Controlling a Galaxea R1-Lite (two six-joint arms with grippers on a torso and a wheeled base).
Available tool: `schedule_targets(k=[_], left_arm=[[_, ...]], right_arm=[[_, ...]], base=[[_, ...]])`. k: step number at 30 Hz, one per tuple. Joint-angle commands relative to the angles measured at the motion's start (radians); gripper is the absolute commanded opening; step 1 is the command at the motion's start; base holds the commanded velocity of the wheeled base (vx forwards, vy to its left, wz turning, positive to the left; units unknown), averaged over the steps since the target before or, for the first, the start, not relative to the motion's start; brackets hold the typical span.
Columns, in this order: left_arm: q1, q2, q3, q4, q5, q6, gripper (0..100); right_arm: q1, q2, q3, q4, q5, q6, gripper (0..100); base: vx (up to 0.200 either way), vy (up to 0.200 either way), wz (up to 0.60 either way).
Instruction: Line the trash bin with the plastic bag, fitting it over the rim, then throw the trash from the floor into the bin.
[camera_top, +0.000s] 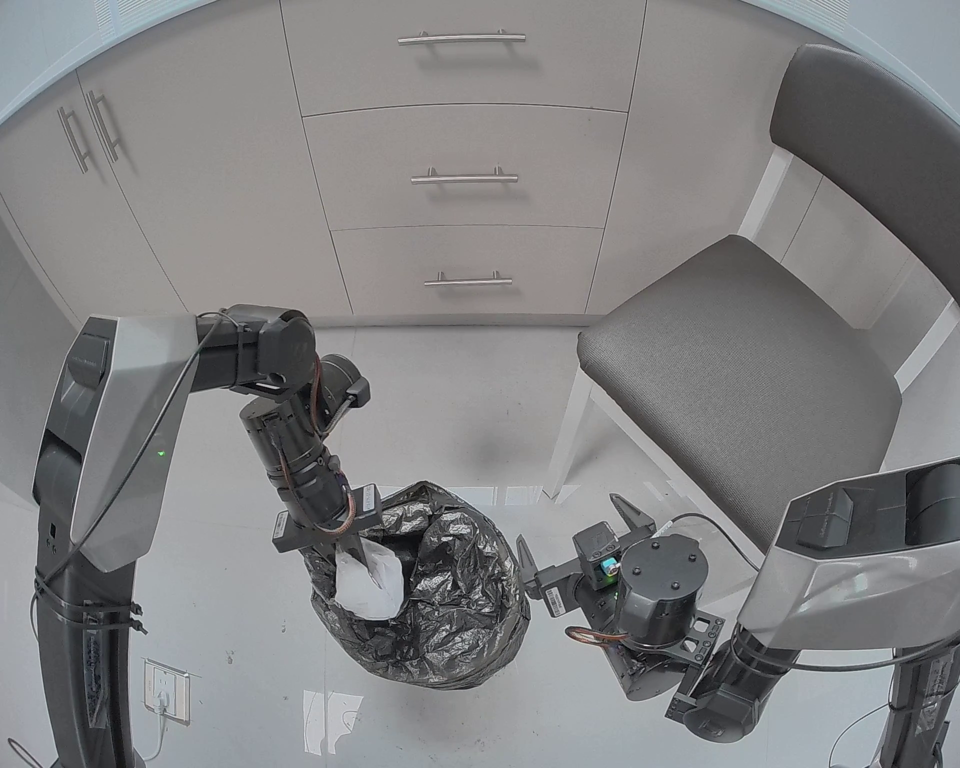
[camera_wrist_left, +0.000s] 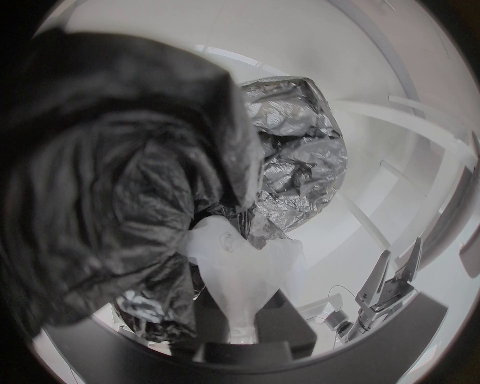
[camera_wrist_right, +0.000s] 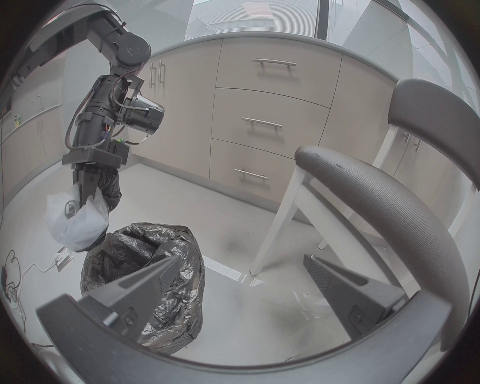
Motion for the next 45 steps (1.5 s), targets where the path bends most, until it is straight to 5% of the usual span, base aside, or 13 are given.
schedule_targets(k=[1,8,15,40,41,45], left_arm=[[-0.063,-0.002,0.0,0.001,0.001,0.006,0],[-0.122,0.018,0.0,-0.007,0.006,0.012,0],[-0.163,0.078,0.0,-0.06,0.119,0.015,0],[-0.143,0.152,0.0,-0.208,0.112,0.033,0],[-0.143,0.156,0.0,-0.218,0.112,0.033,100],[-0.143,0.159,0.0,-0.235,0.115,0.033,100]], right_arm=[[-0.006,-0.045,0.011,-0.018,-0.005,-0.001,100],[-0.011,-0.08,0.03,-0.018,0.0,0.002,100],[-0.017,-0.1,0.063,-0.018,0.001,0.002,100],[-0.022,-0.092,0.063,-0.018,-0.008,0.025,100],[-0.022,-0.097,0.065,-0.018,-0.008,0.037,100],[-0.022,-0.097,0.068,-0.018,-0.009,0.043,100]], base=[[0.0,0.0,0.0],[0.0,0.0,0.0],[0.0,0.0,0.0],[0.0,0.0,0.0],[0.0,0.0,0.0],[0.0,0.0,0.0]])
